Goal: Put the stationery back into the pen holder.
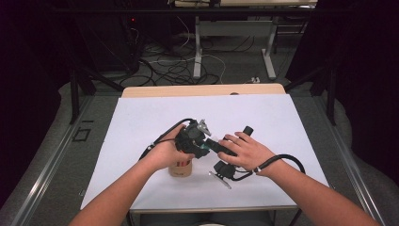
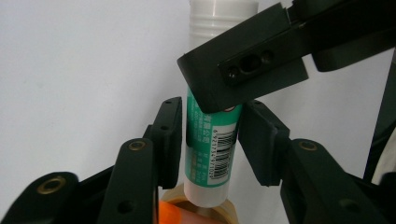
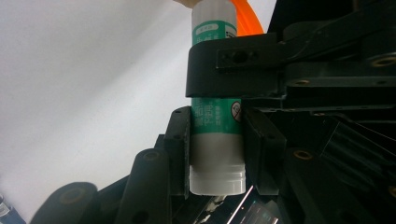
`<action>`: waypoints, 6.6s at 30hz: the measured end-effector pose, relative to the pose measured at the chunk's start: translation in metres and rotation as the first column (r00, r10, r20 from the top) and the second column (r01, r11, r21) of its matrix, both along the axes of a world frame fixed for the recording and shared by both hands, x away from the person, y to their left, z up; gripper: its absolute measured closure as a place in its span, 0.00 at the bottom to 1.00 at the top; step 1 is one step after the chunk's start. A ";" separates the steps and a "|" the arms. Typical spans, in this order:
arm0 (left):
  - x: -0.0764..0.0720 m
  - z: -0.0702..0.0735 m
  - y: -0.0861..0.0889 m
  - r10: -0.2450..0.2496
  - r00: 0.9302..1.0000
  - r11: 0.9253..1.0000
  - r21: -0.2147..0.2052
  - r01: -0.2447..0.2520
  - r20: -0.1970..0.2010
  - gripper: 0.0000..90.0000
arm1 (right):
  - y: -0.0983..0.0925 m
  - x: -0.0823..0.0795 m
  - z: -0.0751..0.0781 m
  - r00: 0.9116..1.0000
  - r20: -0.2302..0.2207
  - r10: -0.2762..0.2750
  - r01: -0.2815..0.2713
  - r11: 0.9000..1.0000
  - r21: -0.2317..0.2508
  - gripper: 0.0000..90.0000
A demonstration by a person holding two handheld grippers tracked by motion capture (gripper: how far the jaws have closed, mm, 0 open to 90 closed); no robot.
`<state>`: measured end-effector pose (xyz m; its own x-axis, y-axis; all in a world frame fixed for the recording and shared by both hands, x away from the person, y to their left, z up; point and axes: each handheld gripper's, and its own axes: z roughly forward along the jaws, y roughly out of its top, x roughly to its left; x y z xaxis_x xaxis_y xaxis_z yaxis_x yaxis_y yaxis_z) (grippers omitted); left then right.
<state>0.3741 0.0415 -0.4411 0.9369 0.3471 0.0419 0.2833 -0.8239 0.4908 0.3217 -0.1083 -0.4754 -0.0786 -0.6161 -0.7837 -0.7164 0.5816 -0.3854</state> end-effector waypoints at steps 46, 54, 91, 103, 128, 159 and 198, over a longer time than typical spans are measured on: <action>0.013 -0.002 0.033 0.293 0.954 0.925 -0.236 -0.299 -0.058 0.73 | -0.015 0.012 0.008 0.903 -0.306 -0.300 0.397 0.855 0.334 0.43; 0.003 0.000 0.052 0.332 0.940 0.864 -0.375 -0.336 -0.078 0.73 | -0.018 0.017 0.004 0.842 -0.426 -0.330 0.498 0.779 0.382 0.40; -0.036 -0.048 0.111 0.483 0.872 0.663 -0.615 -0.427 -0.085 0.73 | -0.027 0.019 -0.010 0.699 -0.635 -0.330 0.665 0.626 0.407 0.38; -0.034 -0.063 0.117 0.504 0.857 0.646 -0.612 -0.456 -0.107 0.73 | -0.027 0.018 -0.011 0.692 -0.639 -0.336 0.672 0.621 0.402 0.38; -0.035 -0.063 0.120 0.510 0.854 0.637 -0.620 -0.459 -0.108 0.47 | -0.029 0.017 -0.013 0.668 -0.683 -0.295 0.696 0.572 0.434 0.38; -0.033 -0.051 0.146 0.606 0.793 0.601 -0.623 -0.501 -0.052 0.39 | -0.075 0.066 -0.001 0.095 -0.987 -0.127 0.992 -0.068 0.105 0.24; -0.021 -0.062 0.160 0.661 0.728 0.520 -0.590 -0.618 -0.180 0.19 | -0.112 0.110 -0.020 -0.120 -0.965 0.235 0.929 -0.317 -0.193 0.41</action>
